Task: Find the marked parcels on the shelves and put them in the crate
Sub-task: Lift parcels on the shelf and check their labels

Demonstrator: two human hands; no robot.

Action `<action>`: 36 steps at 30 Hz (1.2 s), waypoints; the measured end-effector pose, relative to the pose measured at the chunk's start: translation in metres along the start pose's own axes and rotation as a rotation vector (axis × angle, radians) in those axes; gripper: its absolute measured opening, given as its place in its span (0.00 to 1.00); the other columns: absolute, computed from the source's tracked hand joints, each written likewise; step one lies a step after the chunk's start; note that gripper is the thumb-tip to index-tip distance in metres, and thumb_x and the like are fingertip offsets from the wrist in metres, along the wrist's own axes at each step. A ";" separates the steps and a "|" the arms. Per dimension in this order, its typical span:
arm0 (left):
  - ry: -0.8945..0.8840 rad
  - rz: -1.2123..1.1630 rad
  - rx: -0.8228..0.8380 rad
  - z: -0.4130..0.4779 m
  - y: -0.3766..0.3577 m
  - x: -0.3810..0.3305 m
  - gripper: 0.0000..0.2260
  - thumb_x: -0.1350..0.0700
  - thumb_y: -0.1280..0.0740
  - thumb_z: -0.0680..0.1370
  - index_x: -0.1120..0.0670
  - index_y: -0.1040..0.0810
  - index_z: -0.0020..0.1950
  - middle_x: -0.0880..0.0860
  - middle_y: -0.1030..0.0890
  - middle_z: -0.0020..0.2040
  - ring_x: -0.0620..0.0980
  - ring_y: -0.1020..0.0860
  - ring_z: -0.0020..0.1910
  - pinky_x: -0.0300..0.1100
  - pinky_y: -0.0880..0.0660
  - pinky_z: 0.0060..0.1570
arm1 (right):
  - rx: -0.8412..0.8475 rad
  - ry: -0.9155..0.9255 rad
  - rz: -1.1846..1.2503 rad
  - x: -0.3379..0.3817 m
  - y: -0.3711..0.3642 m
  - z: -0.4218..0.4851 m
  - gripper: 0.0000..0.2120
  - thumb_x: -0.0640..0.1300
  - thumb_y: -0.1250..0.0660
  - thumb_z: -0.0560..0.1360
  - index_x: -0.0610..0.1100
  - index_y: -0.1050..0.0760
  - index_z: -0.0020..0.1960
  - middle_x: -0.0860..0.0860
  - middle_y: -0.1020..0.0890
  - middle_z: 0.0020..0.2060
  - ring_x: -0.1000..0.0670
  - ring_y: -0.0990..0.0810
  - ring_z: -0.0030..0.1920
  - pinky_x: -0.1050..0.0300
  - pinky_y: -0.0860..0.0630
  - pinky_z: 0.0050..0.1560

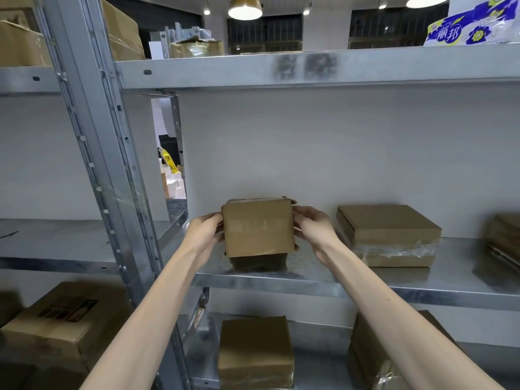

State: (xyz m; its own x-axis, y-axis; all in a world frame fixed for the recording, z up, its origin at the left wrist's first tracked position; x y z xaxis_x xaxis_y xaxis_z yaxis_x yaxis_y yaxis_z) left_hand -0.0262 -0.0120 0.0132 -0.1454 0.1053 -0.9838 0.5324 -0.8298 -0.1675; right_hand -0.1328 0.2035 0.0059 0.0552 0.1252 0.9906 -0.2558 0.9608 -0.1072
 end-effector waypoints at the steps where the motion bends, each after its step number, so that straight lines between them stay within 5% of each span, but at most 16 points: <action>1: 0.011 0.012 0.008 0.000 0.000 0.000 0.10 0.63 0.41 0.83 0.57 0.20 0.55 0.56 0.17 0.54 0.54 0.19 0.54 0.53 0.22 0.59 | -0.009 0.000 -0.004 0.000 0.000 0.001 0.07 0.37 0.35 0.80 0.43 0.20 0.55 0.46 0.15 0.53 0.47 0.17 0.55 0.53 0.19 0.54; 9: 0.065 -0.007 0.036 -0.001 0.007 -0.006 0.12 0.60 0.41 0.83 0.53 0.19 0.60 0.56 0.18 0.61 0.57 0.22 0.61 0.53 0.22 0.59 | -0.015 -0.001 0.020 0.007 0.001 -0.005 0.17 0.30 0.41 0.78 0.48 0.21 0.54 0.47 0.15 0.55 0.46 0.16 0.53 0.53 0.17 0.53; 12: 0.072 -0.048 0.029 -0.001 0.009 -0.006 0.12 0.59 0.39 0.83 0.55 0.20 0.64 0.56 0.17 0.60 0.58 0.21 0.60 0.52 0.21 0.54 | -0.015 0.025 0.058 0.010 0.001 -0.005 0.13 0.35 0.39 0.80 0.48 0.21 0.57 0.49 0.15 0.55 0.47 0.16 0.53 0.58 0.18 0.47; 16: 0.042 -0.030 0.022 -0.002 0.009 -0.007 0.15 0.65 0.44 0.83 0.57 0.21 0.63 0.56 0.17 0.60 0.58 0.20 0.60 0.52 0.21 0.54 | 0.017 0.046 0.046 0.012 0.001 -0.009 0.12 0.40 0.36 0.81 0.47 0.21 0.63 0.48 0.15 0.54 0.48 0.15 0.54 0.55 0.18 0.54; 22: -0.029 0.077 0.024 -0.009 0.002 -0.010 0.14 0.64 0.42 0.84 0.54 0.22 0.64 0.54 0.19 0.60 0.54 0.21 0.58 0.52 0.22 0.58 | 0.058 0.060 0.044 0.012 -0.001 -0.017 0.09 0.38 0.37 0.81 0.47 0.20 0.55 0.52 0.14 0.44 0.53 0.15 0.43 0.65 0.20 0.41; 29: -0.034 0.052 0.014 -0.008 0.003 -0.011 0.13 0.62 0.38 0.83 0.56 0.22 0.66 0.55 0.18 0.61 0.57 0.20 0.60 0.55 0.24 0.64 | 0.038 0.027 0.079 0.013 0.003 -0.017 0.09 0.38 0.36 0.80 0.44 0.20 0.57 0.47 0.14 0.49 0.50 0.15 0.47 0.59 0.20 0.49; 36: -0.042 -0.099 0.032 -0.009 0.003 -0.017 0.11 0.60 0.37 0.82 0.59 0.20 0.62 0.57 0.15 0.56 0.54 0.16 0.54 0.47 0.20 0.53 | 0.028 0.017 0.151 0.014 0.004 -0.019 0.11 0.38 0.41 0.81 0.43 0.20 0.55 0.49 0.14 0.46 0.52 0.15 0.45 0.57 0.21 0.50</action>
State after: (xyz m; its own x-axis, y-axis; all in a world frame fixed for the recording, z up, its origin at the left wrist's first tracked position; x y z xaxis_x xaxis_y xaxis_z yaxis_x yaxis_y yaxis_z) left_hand -0.0146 -0.0116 0.0289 -0.2311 0.1647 -0.9589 0.4869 -0.8337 -0.2606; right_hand -0.1152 0.2136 0.0174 0.0308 0.2721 0.9618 -0.2889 0.9236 -0.2521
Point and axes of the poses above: each hand's wrist, its own z-axis towards the middle knuckle, its own y-axis out of the back of the hand, x = y × z, the point moved 4 cm from there along z, towards the middle knuckle
